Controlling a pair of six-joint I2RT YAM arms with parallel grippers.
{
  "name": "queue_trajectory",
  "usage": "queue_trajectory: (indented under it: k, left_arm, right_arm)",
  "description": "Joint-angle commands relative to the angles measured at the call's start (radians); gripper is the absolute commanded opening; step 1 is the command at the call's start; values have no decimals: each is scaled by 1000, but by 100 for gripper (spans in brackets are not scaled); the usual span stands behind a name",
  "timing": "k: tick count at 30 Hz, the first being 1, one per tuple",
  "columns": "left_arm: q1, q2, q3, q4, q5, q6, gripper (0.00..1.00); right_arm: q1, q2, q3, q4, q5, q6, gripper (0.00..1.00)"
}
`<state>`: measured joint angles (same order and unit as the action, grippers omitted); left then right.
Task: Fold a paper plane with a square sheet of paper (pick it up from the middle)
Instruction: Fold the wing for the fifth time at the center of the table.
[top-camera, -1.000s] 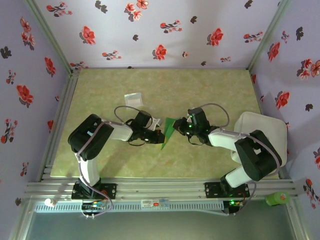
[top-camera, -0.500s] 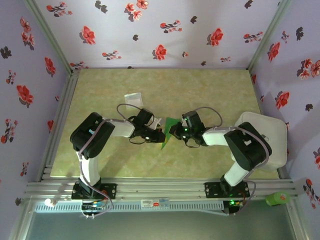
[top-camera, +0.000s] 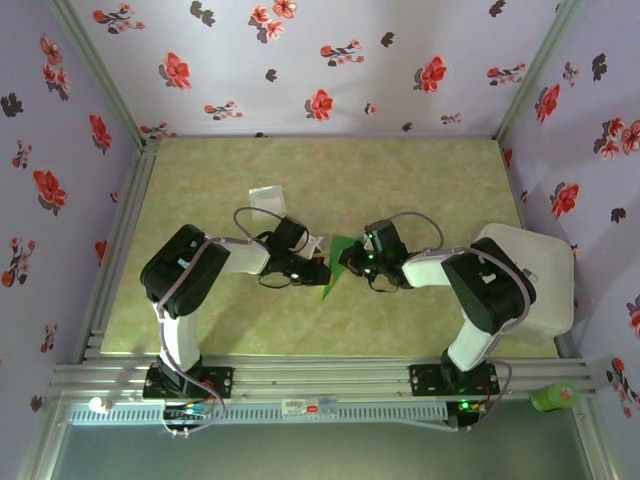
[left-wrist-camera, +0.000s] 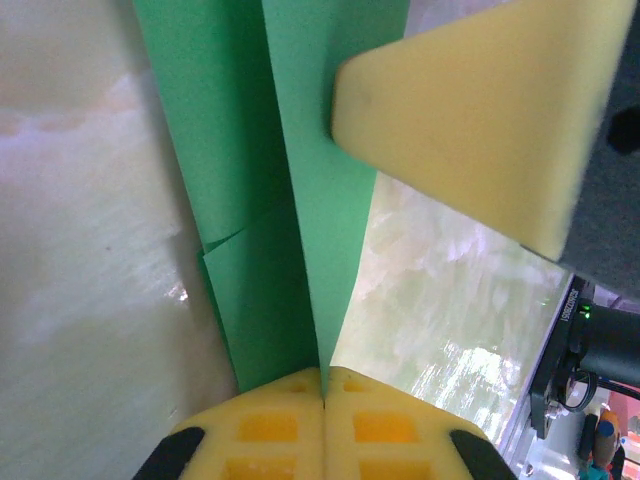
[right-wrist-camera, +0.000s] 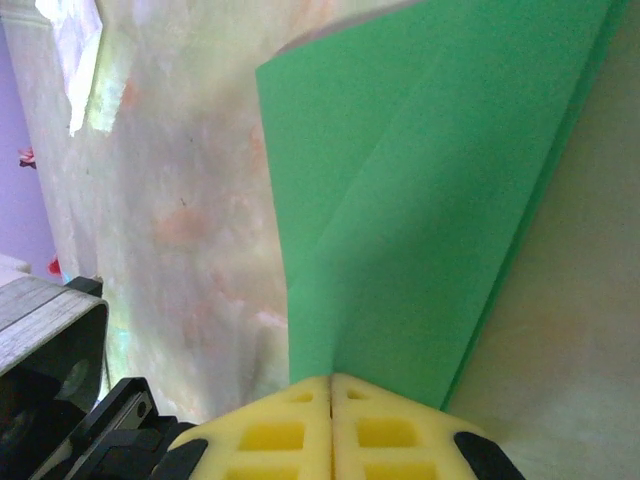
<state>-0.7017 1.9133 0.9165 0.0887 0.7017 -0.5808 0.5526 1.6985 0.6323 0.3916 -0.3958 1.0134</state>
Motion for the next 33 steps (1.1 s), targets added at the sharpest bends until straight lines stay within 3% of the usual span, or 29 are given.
queue_trajectory:
  k: [1, 10, 17, 33]
  left_arm:
    - [-18, 74, -18, -58, -39, 30, 0]
    - [-18, 71, -19, -57, -38, 32, 0]
    - [-18, 59, -45, -15, -38, -2, 0]
    - [-14, 72, -68, 31, -28, -55, 0]
  right_arm:
    - [-13, 18, 1, -17, 32, -1, 7]
    - [-18, 22, 32, -66, 15, -25, 8]
    - [-47, -89, -7, -89, 47, -23, 8]
    - [-60, 4, 22, 64, -134, -12, 6]
